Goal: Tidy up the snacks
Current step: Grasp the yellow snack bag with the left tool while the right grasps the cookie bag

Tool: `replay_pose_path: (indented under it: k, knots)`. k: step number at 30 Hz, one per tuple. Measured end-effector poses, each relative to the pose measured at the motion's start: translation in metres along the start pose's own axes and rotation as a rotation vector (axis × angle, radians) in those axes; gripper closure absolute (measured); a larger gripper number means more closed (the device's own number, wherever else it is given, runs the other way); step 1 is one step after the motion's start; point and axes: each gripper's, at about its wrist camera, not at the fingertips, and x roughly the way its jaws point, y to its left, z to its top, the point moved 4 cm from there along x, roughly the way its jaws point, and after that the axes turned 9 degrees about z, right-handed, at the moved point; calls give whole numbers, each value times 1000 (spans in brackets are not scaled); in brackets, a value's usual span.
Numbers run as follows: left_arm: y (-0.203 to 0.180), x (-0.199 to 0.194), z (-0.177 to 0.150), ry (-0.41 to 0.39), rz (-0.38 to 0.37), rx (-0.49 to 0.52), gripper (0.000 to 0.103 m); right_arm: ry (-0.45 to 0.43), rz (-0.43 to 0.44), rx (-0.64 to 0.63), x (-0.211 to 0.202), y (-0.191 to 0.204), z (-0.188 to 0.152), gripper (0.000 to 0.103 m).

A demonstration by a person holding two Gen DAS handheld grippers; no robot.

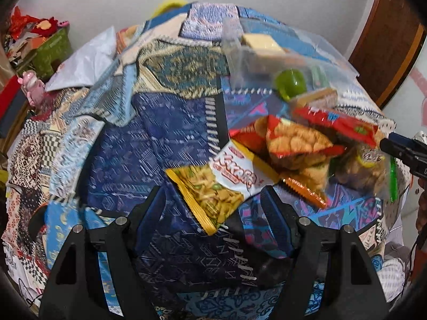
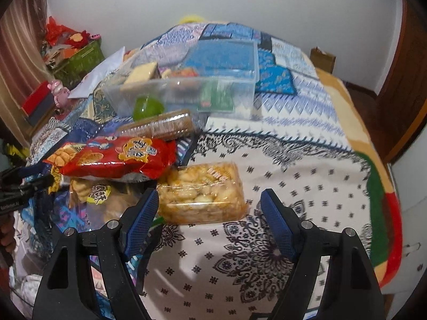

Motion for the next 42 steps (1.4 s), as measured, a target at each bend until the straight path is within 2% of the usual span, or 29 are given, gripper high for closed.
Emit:
replay_pose_path:
  k: [6, 10, 16, 18, 21, 25, 31, 37, 39, 41, 42]
  knots:
    - [-6, 20, -1, 41, -9, -5, 30, 20, 16, -5, 10, 5, -2, 22]
    - [-9, 25, 3, 38, -3, 4, 24, 30, 9, -16, 16, 5, -2, 19]
    - [-9, 31, 12, 41, -28, -35, 21, 37, 66, 57, 25, -4, -3, 20]
    - [-8, 32, 15, 40, -34, -55, 19, 31, 78, 68, 27, -5, -4, 20]
    - [-7, 36, 19, 36, -33, -79, 19, 23, 77, 50, 27, -2, -4, 27]
    - [-1, 41, 24, 22, -29, -133, 20, 13, 67, 28, 27, 1, -3, 29]
    - [5, 39, 21, -12, -6, -144, 39, -3, 61, 34, 25, -2, -2, 30]
    - [20, 28, 19, -26, -19, -176, 51, -23, 46, 49, 18, -7, -2, 30]
    - [22, 21, 18, -40, -11, -169, 62, -34, 39, 51, 14, -9, -1, 30]
    - [26, 14, 19, -61, -9, -171, 78, -45, 33, 56, 9, -12, -1, 30]
    - [27, 10, 21, -67, -13, -172, 82, -53, 29, 60, 6, -14, 0, 30]
